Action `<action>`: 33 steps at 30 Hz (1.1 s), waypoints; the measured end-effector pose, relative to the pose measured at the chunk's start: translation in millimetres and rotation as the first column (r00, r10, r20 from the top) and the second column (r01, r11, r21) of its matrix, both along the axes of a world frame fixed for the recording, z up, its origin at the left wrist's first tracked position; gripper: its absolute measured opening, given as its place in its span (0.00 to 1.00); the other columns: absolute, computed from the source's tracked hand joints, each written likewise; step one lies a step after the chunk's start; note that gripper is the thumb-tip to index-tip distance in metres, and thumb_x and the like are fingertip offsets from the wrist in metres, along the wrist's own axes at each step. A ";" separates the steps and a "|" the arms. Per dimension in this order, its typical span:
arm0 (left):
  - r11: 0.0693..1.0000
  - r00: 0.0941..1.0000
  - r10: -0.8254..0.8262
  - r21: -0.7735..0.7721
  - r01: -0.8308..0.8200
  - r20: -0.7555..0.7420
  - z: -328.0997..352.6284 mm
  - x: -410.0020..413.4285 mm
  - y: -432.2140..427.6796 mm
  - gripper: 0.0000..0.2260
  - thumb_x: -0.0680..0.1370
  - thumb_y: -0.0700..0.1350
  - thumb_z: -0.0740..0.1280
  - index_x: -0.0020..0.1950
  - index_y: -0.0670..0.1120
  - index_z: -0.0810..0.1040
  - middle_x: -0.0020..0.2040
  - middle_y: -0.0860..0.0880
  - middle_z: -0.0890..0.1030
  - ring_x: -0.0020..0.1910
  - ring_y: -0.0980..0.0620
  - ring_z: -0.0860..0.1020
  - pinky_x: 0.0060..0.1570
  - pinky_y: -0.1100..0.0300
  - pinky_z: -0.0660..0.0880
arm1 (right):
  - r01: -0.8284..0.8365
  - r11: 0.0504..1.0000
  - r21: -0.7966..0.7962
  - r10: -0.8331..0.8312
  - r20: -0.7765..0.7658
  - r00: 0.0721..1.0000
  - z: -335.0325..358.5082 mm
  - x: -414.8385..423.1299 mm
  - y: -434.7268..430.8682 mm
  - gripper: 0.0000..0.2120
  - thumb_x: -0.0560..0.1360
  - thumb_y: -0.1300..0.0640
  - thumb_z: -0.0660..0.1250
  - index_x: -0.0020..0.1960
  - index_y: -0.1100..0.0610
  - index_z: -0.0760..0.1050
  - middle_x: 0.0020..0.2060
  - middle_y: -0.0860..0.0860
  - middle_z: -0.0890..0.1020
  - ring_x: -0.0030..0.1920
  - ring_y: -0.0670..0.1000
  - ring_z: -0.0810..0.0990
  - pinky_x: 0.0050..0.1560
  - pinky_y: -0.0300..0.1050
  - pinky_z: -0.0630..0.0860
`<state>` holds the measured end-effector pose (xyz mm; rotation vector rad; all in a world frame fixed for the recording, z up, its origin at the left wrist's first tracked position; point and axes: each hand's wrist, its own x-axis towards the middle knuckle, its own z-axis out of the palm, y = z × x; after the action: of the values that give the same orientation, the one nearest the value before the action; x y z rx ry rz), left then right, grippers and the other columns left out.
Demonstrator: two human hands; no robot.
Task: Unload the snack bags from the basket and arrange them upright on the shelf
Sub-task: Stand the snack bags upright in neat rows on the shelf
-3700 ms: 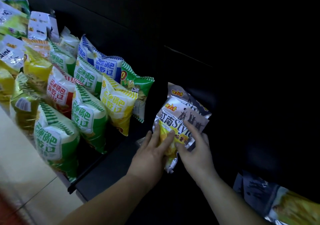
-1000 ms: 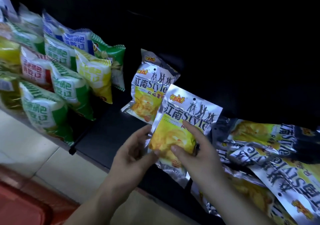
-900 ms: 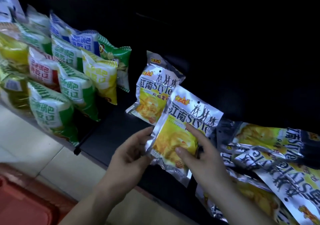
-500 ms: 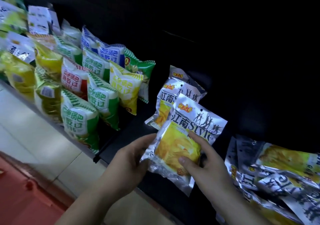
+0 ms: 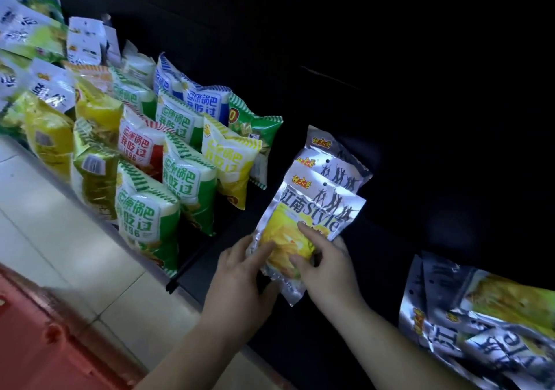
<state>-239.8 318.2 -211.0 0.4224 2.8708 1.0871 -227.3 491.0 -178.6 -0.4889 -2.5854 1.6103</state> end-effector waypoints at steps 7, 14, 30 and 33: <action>0.999 0.996 0.043 -0.025 -0.041 0.076 1.1 11.3 23.7 0.35 0.74 0.61 0.71 0.79 0.64 0.61 0.79 0.49 0.61 0.72 0.44 0.62 0.70 0.51 0.66 | 0.015 0.977 0.213 -0.012 -0.018 1.000 1.6 -0.8 29.8 0.24 0.78 0.52 0.72 0.70 0.34 0.73 0.48 0.42 0.73 0.41 0.43 0.78 0.47 0.46 0.80; 0.991 0.997 0.072 -0.118 -0.067 0.039 -9.5 14.6 27.5 0.38 0.74 0.58 0.71 0.80 0.63 0.56 0.81 0.47 0.58 0.75 0.41 0.61 0.71 0.46 0.67 | -0.013 0.991 0.131 0.012 0.009 1.000 -5.0 -2.6 31.9 0.23 0.77 0.50 0.73 0.69 0.37 0.74 0.52 0.40 0.77 0.45 0.44 0.80 0.49 0.44 0.79; 0.991 0.996 0.084 -0.106 -0.079 0.044 -5.8 33.7 32.4 0.32 0.77 0.56 0.68 0.78 0.66 0.58 0.80 0.47 0.59 0.73 0.41 0.61 0.71 0.47 0.66 | -0.145 0.988 -0.050 0.147 0.027 0.989 8.9 26.0 46.2 0.25 0.80 0.55 0.69 0.69 0.31 0.70 0.75 0.37 0.68 0.73 0.41 0.69 0.70 0.47 0.73; 0.994 0.997 0.068 -0.090 -0.065 0.035 -10.4 35.4 28.3 0.32 0.77 0.56 0.69 0.78 0.66 0.59 0.79 0.47 0.60 0.72 0.41 0.62 0.70 0.46 0.66 | -0.127 0.992 0.007 0.127 0.030 0.991 9.2 22.3 47.0 0.25 0.79 0.52 0.69 0.71 0.32 0.70 0.70 0.33 0.71 0.71 0.39 0.70 0.70 0.50 0.73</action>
<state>-204.5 346.5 -221.4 0.3006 2.9055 0.9612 -205.0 538.0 -169.3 -0.3565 -2.6946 1.6402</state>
